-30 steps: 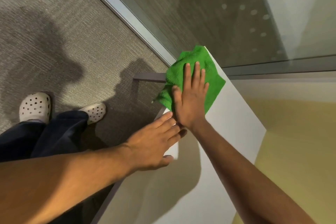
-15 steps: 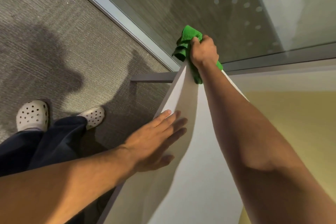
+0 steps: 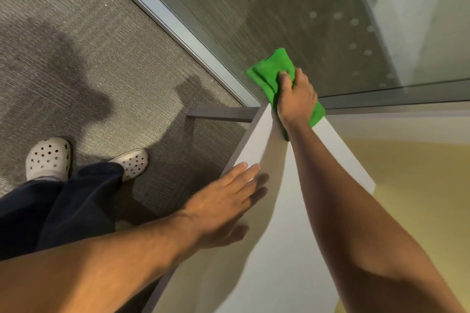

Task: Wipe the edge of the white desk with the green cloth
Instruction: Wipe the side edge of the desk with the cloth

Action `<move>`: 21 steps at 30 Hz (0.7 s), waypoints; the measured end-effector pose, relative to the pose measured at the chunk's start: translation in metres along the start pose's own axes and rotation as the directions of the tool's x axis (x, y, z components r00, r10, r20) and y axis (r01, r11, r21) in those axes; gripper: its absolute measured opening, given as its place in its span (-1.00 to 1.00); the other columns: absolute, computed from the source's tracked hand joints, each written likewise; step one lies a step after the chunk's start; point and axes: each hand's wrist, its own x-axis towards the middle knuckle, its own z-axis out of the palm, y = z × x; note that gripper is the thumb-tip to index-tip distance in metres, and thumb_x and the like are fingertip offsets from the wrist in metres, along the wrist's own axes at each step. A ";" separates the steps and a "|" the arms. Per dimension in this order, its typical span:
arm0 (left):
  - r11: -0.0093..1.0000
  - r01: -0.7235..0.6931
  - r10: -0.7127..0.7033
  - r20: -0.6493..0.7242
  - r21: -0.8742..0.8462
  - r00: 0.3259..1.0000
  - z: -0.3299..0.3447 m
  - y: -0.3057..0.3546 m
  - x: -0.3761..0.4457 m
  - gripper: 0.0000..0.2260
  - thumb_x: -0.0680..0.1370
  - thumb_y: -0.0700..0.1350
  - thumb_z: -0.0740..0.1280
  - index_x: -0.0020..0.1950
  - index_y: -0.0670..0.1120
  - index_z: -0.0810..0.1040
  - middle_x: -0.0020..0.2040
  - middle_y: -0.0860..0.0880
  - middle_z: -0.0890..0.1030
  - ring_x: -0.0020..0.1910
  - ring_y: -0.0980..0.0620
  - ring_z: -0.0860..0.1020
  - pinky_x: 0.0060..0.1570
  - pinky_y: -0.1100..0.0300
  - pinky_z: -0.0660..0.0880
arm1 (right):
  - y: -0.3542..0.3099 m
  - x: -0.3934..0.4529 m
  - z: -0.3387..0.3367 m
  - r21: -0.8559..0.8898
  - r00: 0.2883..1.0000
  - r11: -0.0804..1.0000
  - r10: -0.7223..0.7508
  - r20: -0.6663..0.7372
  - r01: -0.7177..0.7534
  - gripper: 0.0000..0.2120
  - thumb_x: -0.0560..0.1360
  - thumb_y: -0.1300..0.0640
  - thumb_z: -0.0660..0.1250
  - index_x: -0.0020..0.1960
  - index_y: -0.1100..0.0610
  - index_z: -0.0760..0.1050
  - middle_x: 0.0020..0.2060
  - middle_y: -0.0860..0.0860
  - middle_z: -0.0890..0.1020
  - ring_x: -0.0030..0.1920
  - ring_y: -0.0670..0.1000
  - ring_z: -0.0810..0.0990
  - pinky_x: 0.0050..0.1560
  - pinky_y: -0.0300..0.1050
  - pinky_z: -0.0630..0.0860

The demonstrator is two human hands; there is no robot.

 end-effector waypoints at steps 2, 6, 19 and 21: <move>0.999 -0.018 0.017 0.013 0.034 1.000 0.000 -0.001 0.000 -0.24 0.66 0.26 0.11 0.73 -0.14 0.00 0.74 -0.19 -0.10 0.71 -0.22 -0.24 0.62 -0.15 -0.38 | 0.002 -0.011 -0.001 -0.058 0.969 0.968 -0.240 0.062 0.244 -0.57 0.61 -0.05 0.18 0.37 0.11 0.57 0.43 0.09 0.56 0.54 0.19 0.40 0.56 0.27 0.24; 0.998 -0.022 0.021 0.013 0.064 1.000 0.001 -0.003 0.002 -0.25 0.65 0.29 0.10 0.72 -0.12 0.09 0.74 -0.16 0.03 0.72 -0.22 -0.12 0.61 -0.13 -0.35 | 0.020 -0.061 0.002 -0.058 0.795 0.805 -0.568 0.214 0.591 -0.62 0.65 0.00 0.15 0.23 0.16 0.64 0.27 0.07 0.62 0.69 0.20 0.16 0.65 0.34 -0.02; 0.998 -0.038 0.037 0.026 0.042 0.999 0.004 0.001 0.002 -0.25 0.67 0.25 0.08 0.73 -0.12 -0.05 0.74 -0.15 -0.16 0.70 -0.22 -0.27 0.63 -0.18 -0.36 | 0.032 -0.005 -0.008 -0.151 0.558 0.538 -0.787 0.265 0.829 -0.59 0.67 -0.11 0.19 0.08 0.19 0.64 0.02 0.17 0.63 0.31 0.23 0.57 0.61 0.33 0.14; 0.999 -0.024 0.023 0.019 0.028 1.000 0.000 0.000 0.000 -0.25 0.65 0.24 0.14 0.72 -0.13 0.06 0.75 -0.16 -0.04 0.72 -0.20 -0.18 0.66 -0.17 -0.21 | 0.026 0.012 -0.004 -0.103 0.772 0.766 -0.622 0.129 0.634 -0.62 0.63 -0.09 0.25 0.16 0.20 0.63 0.18 0.16 0.63 0.40 0.23 0.52 0.53 0.21 0.29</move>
